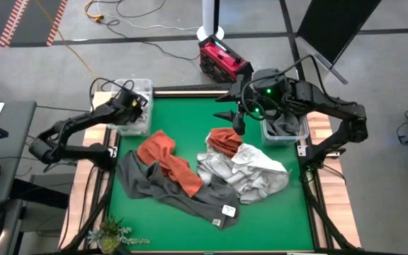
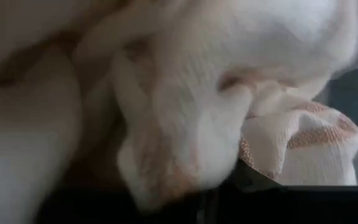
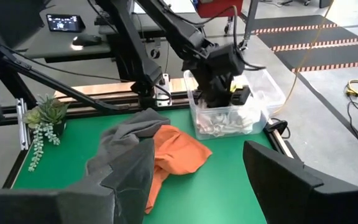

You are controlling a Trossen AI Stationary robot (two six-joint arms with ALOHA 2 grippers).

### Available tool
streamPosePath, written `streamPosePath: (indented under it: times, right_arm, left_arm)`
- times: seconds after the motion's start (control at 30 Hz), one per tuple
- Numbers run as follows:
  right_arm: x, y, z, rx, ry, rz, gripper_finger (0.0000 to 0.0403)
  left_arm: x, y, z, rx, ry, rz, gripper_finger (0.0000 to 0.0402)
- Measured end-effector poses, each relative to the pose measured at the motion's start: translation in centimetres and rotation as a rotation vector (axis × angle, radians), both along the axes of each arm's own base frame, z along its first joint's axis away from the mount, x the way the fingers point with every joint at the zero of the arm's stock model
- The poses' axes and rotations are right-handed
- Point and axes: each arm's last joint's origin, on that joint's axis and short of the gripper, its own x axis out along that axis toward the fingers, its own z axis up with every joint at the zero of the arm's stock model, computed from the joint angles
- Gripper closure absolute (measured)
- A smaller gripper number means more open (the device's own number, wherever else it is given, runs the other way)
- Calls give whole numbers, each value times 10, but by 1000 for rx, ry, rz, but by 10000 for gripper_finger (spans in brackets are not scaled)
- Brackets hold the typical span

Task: Sort towels by color in basket
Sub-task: Put the white patterned towel into the left transparent bin

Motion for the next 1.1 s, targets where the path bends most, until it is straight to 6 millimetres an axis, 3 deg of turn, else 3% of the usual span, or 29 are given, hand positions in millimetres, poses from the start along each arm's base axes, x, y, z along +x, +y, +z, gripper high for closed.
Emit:
streamPosePath:
  times: [0.23,0.7,0.93,1.1]
  right_arm:
    - [0,0,0,-5,1,2,127]
    - [0,0,0,-33,7,12,127]
    - [-1,-5,0,-47,10,2,127]
    - [-2,-14,-1,-8,6,-44,127]
  left_arm:
    - [6,2,-9,-57,-14,-68,363]
    - [-3,-13,30,159,-37,-184,177]
    - [-14,-31,59,362,-16,-202,162]
    - [-21,-51,81,563,127,-228,162]
